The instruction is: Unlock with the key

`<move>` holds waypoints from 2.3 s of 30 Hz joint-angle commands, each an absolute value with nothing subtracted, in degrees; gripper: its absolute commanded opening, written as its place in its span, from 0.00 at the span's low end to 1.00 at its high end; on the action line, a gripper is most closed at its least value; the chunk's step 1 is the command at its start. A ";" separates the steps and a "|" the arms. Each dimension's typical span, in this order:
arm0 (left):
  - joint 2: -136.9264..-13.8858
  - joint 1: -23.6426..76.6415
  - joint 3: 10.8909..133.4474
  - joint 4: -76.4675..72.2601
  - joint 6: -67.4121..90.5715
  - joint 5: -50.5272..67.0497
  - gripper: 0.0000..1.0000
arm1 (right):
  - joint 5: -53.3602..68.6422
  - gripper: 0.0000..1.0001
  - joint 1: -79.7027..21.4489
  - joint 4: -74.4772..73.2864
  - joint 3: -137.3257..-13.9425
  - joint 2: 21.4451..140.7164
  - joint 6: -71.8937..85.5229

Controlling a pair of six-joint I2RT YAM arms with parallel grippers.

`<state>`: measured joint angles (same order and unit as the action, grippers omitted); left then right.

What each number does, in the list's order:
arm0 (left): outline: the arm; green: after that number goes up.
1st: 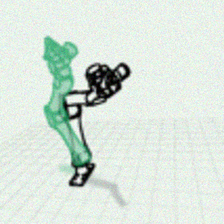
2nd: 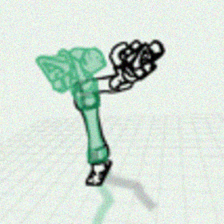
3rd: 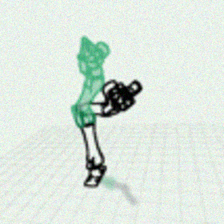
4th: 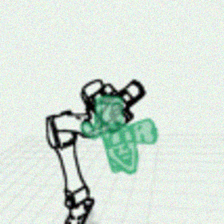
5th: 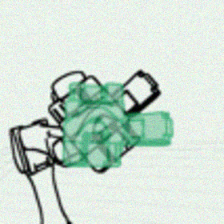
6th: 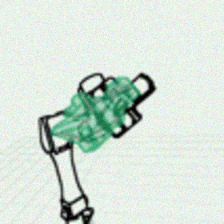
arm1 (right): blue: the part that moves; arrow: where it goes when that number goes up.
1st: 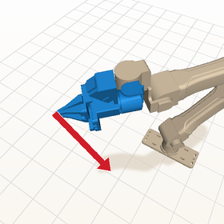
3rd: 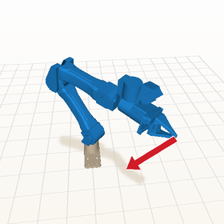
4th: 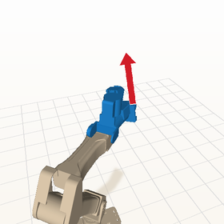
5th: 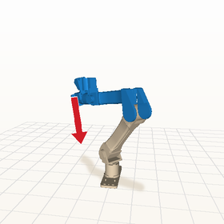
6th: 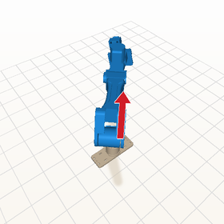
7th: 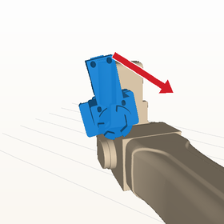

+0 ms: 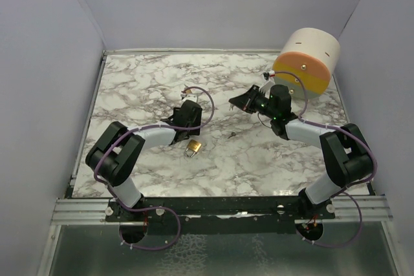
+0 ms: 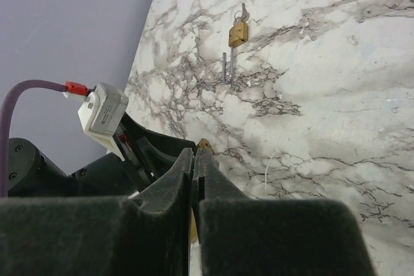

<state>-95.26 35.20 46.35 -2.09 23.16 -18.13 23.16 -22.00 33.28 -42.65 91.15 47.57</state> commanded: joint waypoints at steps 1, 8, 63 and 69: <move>-96.57 35.64 46.92 -0.23 22.50 -19.31 0.59 | 21.95 0.01 -21.75 32.43 -42.62 89.52 46.31; -96.42 36.06 46.76 0.33 22.50 -19.53 0.50 | 22.06 0.01 -21.76 32.29 -43.04 89.81 46.41; -87.76 47.94 31.94 -67.83 10.93 -8.91 0.00 | 7.13 0.01 -24.04 36.57 -40.01 79.38 50.63; -89.15 48.32 31.80 -70.68 11.69 -11.47 0.00 | 4.63 0.01 -25.21 35.60 -39.18 77.38 50.34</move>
<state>-88.25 47.81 32.10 -64.05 11.81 -8.25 8.58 -24.36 35.99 -40.34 79.72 50.76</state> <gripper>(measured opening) 0.338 0.015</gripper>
